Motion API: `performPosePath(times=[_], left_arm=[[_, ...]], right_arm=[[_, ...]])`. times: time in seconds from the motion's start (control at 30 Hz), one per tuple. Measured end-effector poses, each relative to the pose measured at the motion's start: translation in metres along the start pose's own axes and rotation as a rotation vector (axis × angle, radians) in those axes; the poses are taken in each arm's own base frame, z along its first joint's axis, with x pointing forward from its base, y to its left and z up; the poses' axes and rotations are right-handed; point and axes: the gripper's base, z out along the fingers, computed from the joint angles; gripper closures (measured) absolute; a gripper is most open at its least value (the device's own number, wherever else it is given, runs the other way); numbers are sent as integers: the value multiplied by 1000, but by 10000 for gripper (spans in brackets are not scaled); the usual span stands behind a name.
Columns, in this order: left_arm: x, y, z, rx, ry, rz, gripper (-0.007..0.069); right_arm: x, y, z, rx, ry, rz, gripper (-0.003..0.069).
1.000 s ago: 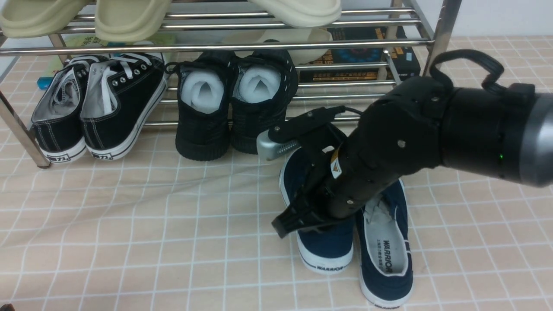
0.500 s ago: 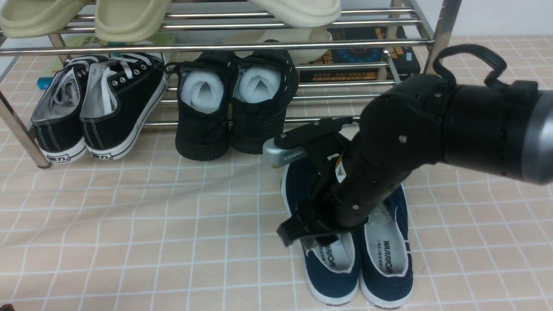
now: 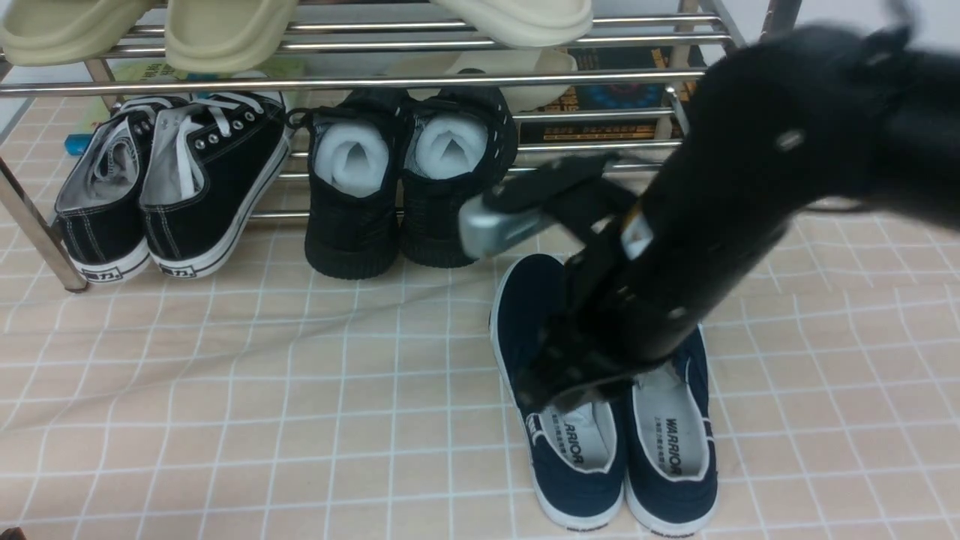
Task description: Take the shoes off the shelf from the light coffee tablecloth by hand.
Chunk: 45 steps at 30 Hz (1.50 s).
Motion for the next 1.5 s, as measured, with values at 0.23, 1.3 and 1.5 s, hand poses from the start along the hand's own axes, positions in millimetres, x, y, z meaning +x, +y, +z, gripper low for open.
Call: performPosePath(times=[0.23, 1.3, 1.5], left_arm=[[0, 0, 0, 0, 0, 0, 382], [0, 0, 0, 0, 1, 0, 382], [0, 0, 0, 0, 1, 0, 382]], right_arm=[[32, 6, -78, 53, -99, -63, 675], [244, -25, -86, 47, -1311, -140, 671], [245, -26, -83, 49, -1292, -138, 669]])
